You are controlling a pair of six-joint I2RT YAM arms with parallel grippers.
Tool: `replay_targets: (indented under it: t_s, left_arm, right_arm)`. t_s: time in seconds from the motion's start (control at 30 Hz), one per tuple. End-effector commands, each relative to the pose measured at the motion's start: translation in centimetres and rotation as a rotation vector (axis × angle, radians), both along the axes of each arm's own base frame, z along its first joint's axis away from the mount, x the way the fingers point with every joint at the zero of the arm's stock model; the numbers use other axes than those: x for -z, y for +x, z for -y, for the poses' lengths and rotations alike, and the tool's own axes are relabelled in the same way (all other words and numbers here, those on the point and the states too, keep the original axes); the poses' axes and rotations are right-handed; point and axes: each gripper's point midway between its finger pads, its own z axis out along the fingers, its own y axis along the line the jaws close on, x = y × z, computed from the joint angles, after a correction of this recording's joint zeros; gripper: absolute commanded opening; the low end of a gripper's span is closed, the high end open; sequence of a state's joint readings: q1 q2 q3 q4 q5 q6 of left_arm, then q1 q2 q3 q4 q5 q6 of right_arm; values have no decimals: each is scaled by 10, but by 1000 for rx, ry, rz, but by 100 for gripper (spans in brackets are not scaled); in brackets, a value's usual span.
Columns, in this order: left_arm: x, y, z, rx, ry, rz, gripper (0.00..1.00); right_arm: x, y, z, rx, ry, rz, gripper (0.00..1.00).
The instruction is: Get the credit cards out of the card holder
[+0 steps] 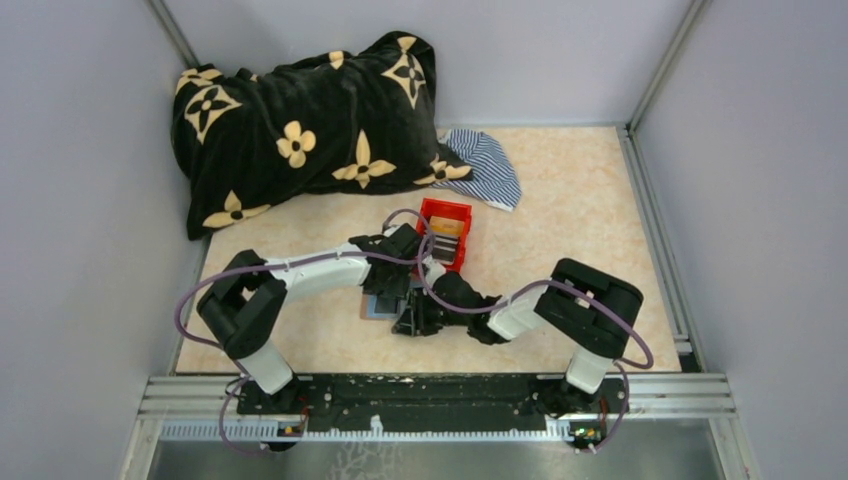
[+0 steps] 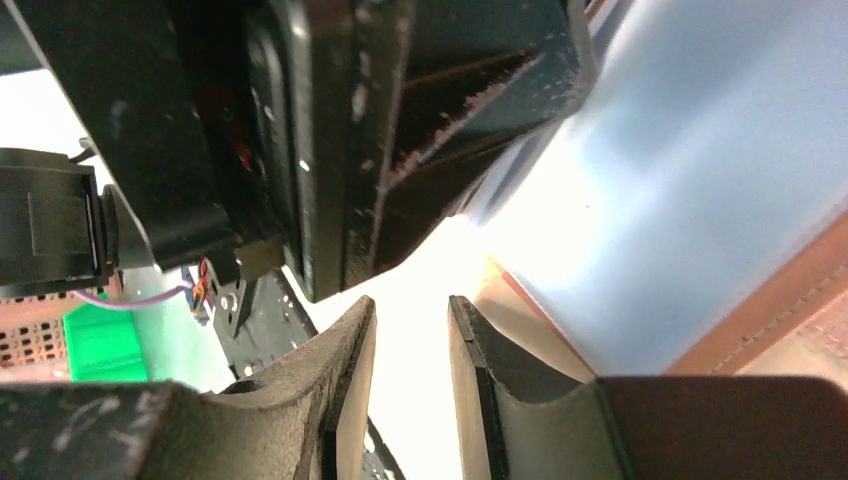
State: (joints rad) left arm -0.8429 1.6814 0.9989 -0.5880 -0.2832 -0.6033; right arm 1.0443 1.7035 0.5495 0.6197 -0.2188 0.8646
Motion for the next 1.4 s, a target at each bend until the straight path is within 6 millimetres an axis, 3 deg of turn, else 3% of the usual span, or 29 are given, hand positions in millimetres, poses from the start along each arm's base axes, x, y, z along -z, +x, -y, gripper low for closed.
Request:
replay_targets:
  t_s: [0.0,0.27,0.43,0.57,0.8,0.93,1.03,1.37]
  left_arm:
    - [17,-13,42,57,-140,-93,51]
    - [18,-13,62,67,-214,-124,51]
    - [13,-12,72,80,-260,-128,51]
    - [9,-12,78,83,-298,-137,51]
    - [17,-14,77,78,-296,-158,51]
    - [20,-12,77,74,-286,-161,52]
    - [20,-10,75,71,-273,-153,52]
    - [19,-8,79,75,-283,-153,52]
  right_arm:
    - [-31,11,-5,67,133,68,33]
    - [-55,27,11,196,226,159,31]
    - [-54,36,4,217,241,182,28]
    - [-37,38,3,251,262,143,26]
    - [-46,42,25,318,273,187,25]
    - [-69,46,40,353,267,252,25]
    - [-75,51,54,397,222,281,25]
    - [-46,57,75,457,141,253,22]
